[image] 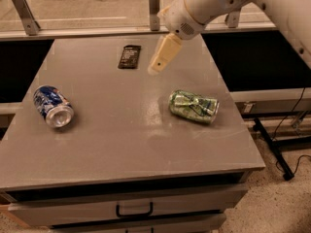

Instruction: Move rxbar chocolate near green can

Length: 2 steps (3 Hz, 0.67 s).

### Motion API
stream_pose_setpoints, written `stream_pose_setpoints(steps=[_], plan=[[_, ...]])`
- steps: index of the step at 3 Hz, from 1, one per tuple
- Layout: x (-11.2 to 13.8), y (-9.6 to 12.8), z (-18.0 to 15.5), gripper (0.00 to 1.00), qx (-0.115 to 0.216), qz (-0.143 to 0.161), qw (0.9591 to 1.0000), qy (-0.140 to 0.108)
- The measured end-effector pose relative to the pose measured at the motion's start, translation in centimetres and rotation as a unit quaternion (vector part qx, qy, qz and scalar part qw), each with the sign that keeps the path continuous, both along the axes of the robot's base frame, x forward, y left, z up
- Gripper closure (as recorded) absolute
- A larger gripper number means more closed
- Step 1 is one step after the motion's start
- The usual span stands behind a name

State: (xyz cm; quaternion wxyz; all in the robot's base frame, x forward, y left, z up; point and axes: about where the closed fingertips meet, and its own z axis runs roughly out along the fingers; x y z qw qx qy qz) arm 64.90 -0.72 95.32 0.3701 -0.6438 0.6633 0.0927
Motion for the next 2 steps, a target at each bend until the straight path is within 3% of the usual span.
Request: stream_pose_setpoints(steps=[2], plan=[[9.2, 4.2, -5.4, 0.0, 0.082, -0.051, 0.9953, 0.002]])
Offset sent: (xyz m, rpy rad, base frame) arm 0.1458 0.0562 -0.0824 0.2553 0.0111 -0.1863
